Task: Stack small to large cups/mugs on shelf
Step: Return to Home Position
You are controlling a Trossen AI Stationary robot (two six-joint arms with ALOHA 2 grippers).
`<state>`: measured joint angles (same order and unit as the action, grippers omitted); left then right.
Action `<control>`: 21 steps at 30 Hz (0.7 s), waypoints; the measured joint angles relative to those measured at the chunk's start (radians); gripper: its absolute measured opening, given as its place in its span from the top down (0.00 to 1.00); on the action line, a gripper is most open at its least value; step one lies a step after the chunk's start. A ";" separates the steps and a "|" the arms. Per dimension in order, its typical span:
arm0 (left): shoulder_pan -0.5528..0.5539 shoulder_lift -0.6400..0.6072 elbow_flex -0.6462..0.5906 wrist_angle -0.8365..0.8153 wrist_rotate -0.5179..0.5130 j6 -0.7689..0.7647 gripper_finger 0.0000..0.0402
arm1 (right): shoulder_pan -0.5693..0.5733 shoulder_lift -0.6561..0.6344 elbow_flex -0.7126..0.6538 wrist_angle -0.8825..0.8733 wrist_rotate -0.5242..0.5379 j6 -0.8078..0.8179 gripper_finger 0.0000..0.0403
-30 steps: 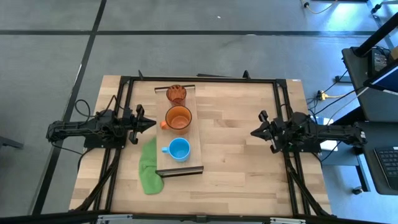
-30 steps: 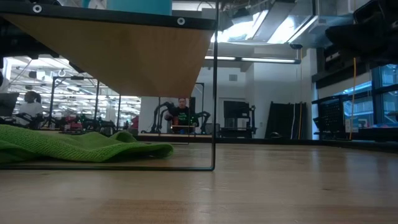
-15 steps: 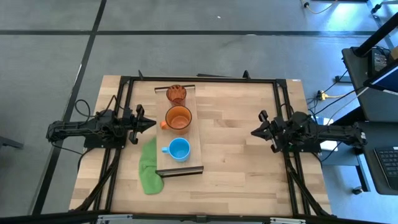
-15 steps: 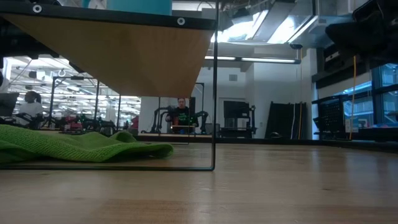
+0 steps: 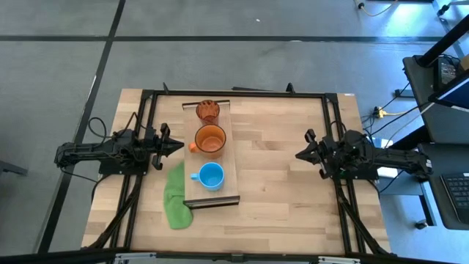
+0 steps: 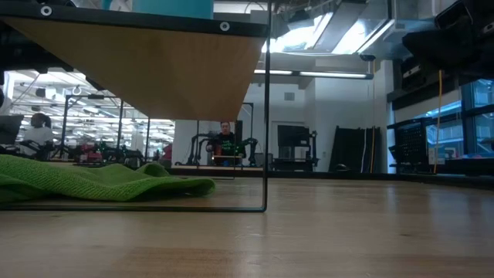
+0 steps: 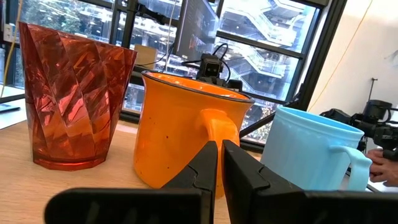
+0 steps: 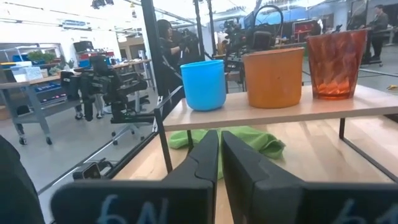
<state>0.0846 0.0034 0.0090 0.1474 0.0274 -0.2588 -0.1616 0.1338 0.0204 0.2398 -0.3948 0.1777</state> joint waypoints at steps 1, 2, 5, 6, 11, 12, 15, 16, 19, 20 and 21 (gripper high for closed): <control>0.000 0.000 0.000 0.000 0.000 0.000 0.96 | 0.000 0.000 0.000 0.000 -0.001 0.000 0.94; 0.000 0.000 0.000 0.000 0.000 0.000 0.96 | 0.000 0.000 0.000 0.001 -0.001 0.000 0.94; 0.000 0.000 0.000 0.000 0.000 0.000 0.96 | 0.000 0.000 0.000 0.001 0.000 -0.003 0.94; 0.000 0.000 0.000 0.000 0.000 0.000 0.96 | 0.000 0.000 0.000 0.000 0.000 -0.004 0.94; 0.000 0.000 0.000 0.000 0.000 0.000 0.96 | 0.000 0.000 0.000 -0.009 0.000 -0.004 0.94; 0.000 0.000 0.000 0.000 0.000 0.000 0.96 | 0.000 0.000 0.000 -0.010 0.000 -0.004 0.94; 0.000 0.000 0.000 0.000 0.000 0.000 0.96 | 0.000 0.000 0.000 -0.016 0.000 -0.005 0.94; 0.000 0.000 0.000 0.000 0.000 0.000 0.96 | 0.000 0.000 0.000 -0.018 0.000 -0.005 0.94; 0.000 0.000 0.000 0.000 0.000 0.000 0.96 | 0.000 0.000 0.000 -0.019 0.001 -0.007 0.94; 0.000 0.000 0.000 0.000 0.000 0.000 0.96 | 0.000 0.000 0.000 -0.020 0.005 -0.009 0.94; 0.000 0.000 0.000 0.000 0.000 0.000 0.96 | 0.000 0.000 0.000 -0.020 0.007 -0.012 0.94</control>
<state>0.0849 0.0032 0.0090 0.1474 0.0277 -0.2588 -0.1612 0.1341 0.0200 0.2199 -0.3880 0.1659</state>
